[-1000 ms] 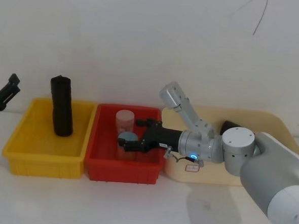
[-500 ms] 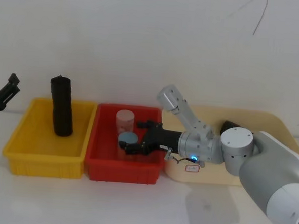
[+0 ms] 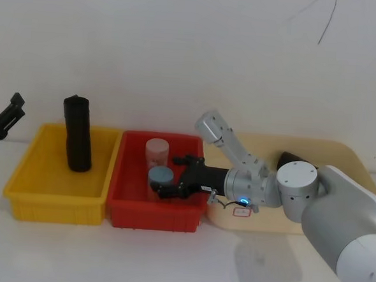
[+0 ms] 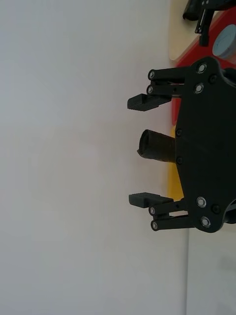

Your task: Pick up the garbage bag with the one hand and transfer it to the other hand.

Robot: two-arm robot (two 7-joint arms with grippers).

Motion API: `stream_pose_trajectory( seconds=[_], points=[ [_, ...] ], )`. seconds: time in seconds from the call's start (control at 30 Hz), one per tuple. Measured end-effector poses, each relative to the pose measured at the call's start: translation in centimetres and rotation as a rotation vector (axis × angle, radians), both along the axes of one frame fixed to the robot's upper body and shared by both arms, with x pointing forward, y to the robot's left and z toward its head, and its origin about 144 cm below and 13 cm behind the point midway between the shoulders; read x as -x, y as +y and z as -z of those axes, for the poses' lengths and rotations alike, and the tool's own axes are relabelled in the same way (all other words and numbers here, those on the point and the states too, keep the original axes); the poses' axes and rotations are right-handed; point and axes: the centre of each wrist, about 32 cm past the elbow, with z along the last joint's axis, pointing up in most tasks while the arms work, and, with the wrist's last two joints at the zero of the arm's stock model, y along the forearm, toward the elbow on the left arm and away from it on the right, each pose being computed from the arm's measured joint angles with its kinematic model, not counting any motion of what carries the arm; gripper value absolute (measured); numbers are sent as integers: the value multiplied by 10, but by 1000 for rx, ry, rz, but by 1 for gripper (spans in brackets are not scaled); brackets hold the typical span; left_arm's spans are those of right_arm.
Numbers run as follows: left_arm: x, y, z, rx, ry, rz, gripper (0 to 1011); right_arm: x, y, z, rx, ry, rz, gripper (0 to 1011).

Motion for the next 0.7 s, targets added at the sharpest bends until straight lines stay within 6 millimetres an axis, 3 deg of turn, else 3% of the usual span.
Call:
stream_pose_trajectory(
  seconds=[0.7],
  points=[
    [0,0,0,0,0,0,1001,0,2,1,-5,14,-1,1001]
  ],
)
